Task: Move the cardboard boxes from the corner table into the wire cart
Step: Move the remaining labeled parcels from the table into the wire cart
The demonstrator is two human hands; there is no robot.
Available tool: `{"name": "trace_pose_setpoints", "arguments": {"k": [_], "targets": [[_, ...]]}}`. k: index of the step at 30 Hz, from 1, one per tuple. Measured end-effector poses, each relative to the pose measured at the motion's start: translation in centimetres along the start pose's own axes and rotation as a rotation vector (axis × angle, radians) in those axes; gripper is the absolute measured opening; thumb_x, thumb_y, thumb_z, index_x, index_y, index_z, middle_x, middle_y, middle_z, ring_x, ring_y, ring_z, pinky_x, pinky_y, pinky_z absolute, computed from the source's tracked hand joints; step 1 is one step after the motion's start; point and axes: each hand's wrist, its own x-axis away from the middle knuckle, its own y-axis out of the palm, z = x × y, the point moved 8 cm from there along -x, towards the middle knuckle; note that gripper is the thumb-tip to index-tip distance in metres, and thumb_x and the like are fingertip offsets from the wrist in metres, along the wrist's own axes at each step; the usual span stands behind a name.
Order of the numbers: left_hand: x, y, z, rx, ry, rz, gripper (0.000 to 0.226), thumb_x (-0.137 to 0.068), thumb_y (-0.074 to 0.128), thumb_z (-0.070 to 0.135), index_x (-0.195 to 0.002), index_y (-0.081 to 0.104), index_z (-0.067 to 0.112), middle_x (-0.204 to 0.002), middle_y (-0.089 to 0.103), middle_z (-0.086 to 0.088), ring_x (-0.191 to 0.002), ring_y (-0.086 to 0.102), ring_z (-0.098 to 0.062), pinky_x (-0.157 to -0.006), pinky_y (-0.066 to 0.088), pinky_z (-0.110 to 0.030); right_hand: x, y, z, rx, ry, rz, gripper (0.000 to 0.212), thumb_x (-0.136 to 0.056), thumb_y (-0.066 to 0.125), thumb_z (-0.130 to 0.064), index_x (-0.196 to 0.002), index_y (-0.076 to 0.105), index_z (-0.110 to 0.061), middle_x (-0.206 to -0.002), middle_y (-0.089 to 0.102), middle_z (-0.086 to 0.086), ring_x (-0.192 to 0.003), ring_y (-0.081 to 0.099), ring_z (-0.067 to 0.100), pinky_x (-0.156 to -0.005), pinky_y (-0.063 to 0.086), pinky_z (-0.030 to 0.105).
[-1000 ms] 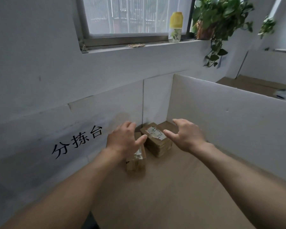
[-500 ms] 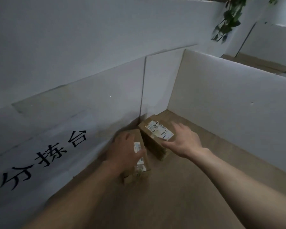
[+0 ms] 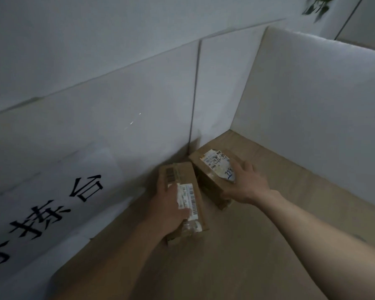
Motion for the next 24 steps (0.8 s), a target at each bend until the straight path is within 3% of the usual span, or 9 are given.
{"name": "trace_pose_setpoints", "arguments": {"k": [3,7,12,15,24], "targets": [[-0.5,0.2,-0.2,-0.002,-0.001,-0.028,0.091,-0.078,0.085,0.034,-0.153,0.035,0.030,-0.162,-0.009,0.024,-0.134,0.047,-0.020,-0.102,0.048,-0.035,0.7,0.8,0.8,0.006,0.032,0.003,0.121,-0.055,0.073,-0.068,-0.156,0.013,-0.042,-0.153,0.026,0.015,-0.137,0.032,0.038,-0.106,0.039,0.047],[-0.3,0.6,0.4,-0.022,0.002,-0.066,0.082,-0.078,0.085,0.033,-0.148,0.043,0.027,-0.164,0.000,0.018,-0.136,0.047,-0.023,-0.105,0.051,-0.043,3.3,1.7,2.2,0.024,0.092,0.023,0.123,-0.049,0.068,-0.081,-0.154,0.017,-0.042,-0.146,0.032,0.016,-0.131,0.033,0.038,-0.105,0.038,0.047],[2.6,2.9,2.3,-0.037,0.038,-0.074,0.087,-0.076,0.085,0.037,-0.150,0.040,0.034,-0.163,-0.008,0.022,-0.147,0.030,-0.021,-0.105,0.038,-0.031,8.5,3.4,4.6,0.027,0.163,0.033,0.123,-0.049,0.059,-0.090,-0.154,0.023,-0.037,-0.136,0.039,0.016,-0.122,0.037,0.036,-0.099,0.038,0.044],[5.3,5.2,3.2,-0.070,0.022,-0.096,0.091,-0.075,0.085,0.040,-0.152,0.037,0.033,-0.165,-0.015,0.019,-0.149,0.027,-0.020,-0.108,0.037,-0.032,12.1,4.3,6.5,0.024,0.198,0.032,0.121,-0.049,0.058,-0.091,-0.152,0.027,-0.035,-0.134,0.038,0.015,-0.120,0.039,0.035,-0.099,0.038,0.044],[16.5,11.5,7.6,-0.094,0.083,-0.141,0.071,-0.073,0.086,0.035,-0.135,0.050,0.033,-0.167,-0.002,0.010,-0.137,0.044,-0.017,-0.099,0.041,-0.025,25.2,7.6,12.8,0.046,0.316,-0.001,0.100,-0.053,0.055,-0.091,-0.132,0.040,-0.031,-0.124,0.044,0.014,-0.111,0.043,0.033,-0.091,0.037,0.043]]}}
